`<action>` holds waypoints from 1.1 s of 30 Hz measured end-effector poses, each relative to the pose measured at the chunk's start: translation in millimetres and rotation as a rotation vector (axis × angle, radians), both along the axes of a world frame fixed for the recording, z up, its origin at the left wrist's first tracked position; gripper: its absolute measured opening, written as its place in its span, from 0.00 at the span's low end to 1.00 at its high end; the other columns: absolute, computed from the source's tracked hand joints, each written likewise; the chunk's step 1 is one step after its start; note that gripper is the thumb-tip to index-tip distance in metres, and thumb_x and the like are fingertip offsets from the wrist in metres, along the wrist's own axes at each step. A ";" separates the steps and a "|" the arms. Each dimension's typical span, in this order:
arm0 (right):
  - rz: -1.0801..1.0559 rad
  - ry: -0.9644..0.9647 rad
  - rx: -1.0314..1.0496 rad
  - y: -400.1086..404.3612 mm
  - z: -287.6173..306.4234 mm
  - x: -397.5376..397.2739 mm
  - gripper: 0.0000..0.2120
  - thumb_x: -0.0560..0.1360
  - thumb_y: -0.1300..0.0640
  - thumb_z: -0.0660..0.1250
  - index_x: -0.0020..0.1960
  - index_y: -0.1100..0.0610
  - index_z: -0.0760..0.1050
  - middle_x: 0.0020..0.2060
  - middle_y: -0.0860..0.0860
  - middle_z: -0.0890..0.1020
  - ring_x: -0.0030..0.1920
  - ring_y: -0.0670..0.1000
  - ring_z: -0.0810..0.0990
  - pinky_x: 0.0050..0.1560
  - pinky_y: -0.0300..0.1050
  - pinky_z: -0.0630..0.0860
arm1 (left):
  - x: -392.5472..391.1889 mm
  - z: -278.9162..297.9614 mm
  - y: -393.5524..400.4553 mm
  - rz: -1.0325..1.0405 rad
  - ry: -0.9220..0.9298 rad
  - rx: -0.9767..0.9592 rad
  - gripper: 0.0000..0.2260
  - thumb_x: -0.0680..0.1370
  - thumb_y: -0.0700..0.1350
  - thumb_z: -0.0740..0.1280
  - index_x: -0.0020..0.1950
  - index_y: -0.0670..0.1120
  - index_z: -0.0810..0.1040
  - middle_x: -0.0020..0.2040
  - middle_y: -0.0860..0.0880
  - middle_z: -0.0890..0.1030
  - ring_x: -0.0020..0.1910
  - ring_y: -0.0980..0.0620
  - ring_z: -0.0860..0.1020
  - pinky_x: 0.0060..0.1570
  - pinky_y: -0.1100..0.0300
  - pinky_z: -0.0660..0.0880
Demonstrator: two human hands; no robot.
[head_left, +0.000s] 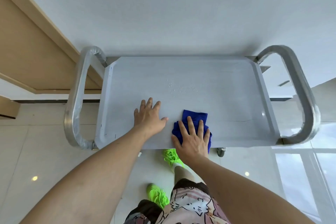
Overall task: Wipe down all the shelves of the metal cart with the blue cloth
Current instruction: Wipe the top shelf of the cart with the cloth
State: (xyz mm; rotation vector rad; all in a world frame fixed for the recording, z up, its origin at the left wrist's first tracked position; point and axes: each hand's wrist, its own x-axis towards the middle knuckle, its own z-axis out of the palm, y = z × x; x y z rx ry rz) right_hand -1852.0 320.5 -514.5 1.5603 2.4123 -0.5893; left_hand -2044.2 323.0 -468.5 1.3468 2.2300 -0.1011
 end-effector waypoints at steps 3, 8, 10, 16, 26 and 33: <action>0.029 0.016 0.020 29.9 -1.9 -14.7 0.34 0.77 0.28 0.41 0.80 0.39 0.49 0.82 0.47 0.46 0.79 0.61 0.34 0.74 0.66 0.32 | -11.4 -9.8 17.4 -0.008 0.037 -0.004 0.34 0.78 0.64 0.57 0.80 0.55 0.49 0.81 0.47 0.44 0.79 0.42 0.43 0.75 0.40 0.51; 0.084 0.015 0.057 82.8 -8.2 -40.3 0.34 0.77 0.28 0.41 0.80 0.40 0.50 0.82 0.47 0.46 0.79 0.62 0.36 0.74 0.68 0.35 | -24.6 -24.4 44.9 -0.011 0.057 0.025 0.34 0.78 0.63 0.57 0.80 0.55 0.48 0.81 0.48 0.43 0.79 0.43 0.43 0.75 0.40 0.50; 0.100 0.021 0.070 102.0 -10.3 -49.4 0.34 0.78 0.29 0.42 0.80 0.40 0.51 0.82 0.47 0.48 0.79 0.63 0.37 0.74 0.68 0.36 | -29.7 -28.4 53.7 -0.014 0.051 0.020 0.34 0.78 0.63 0.58 0.80 0.56 0.47 0.81 0.48 0.43 0.79 0.43 0.43 0.75 0.40 0.50; 0.106 0.036 0.080 159.8 -17.4 -86.9 0.32 0.78 0.30 0.44 0.80 0.40 0.51 0.82 0.46 0.48 0.79 0.61 0.37 0.74 0.67 0.35 | -41.5 -38.2 58.8 -0.058 0.115 0.023 0.36 0.77 0.66 0.57 0.80 0.57 0.46 0.81 0.48 0.44 0.79 0.44 0.44 0.74 0.41 0.52; 0.098 0.061 0.110 218.4 -20.8 -166.1 0.33 0.76 0.31 0.45 0.79 0.41 0.54 0.82 0.48 0.49 0.79 0.64 0.40 0.74 0.70 0.37 | -47.6 -44.1 48.8 -0.010 0.060 0.109 0.35 0.76 0.67 0.58 0.79 0.60 0.48 0.81 0.54 0.44 0.80 0.48 0.45 0.75 0.44 0.53; 0.107 0.074 0.115 208.2 -16.6 -159.8 0.31 0.79 0.32 0.46 0.79 0.42 0.55 0.82 0.47 0.51 0.79 0.63 0.40 0.75 0.68 0.38 | -48.5 -45.8 45.4 -0.056 0.067 0.096 0.35 0.77 0.68 0.54 0.79 0.60 0.45 0.81 0.53 0.42 0.80 0.47 0.43 0.75 0.43 0.51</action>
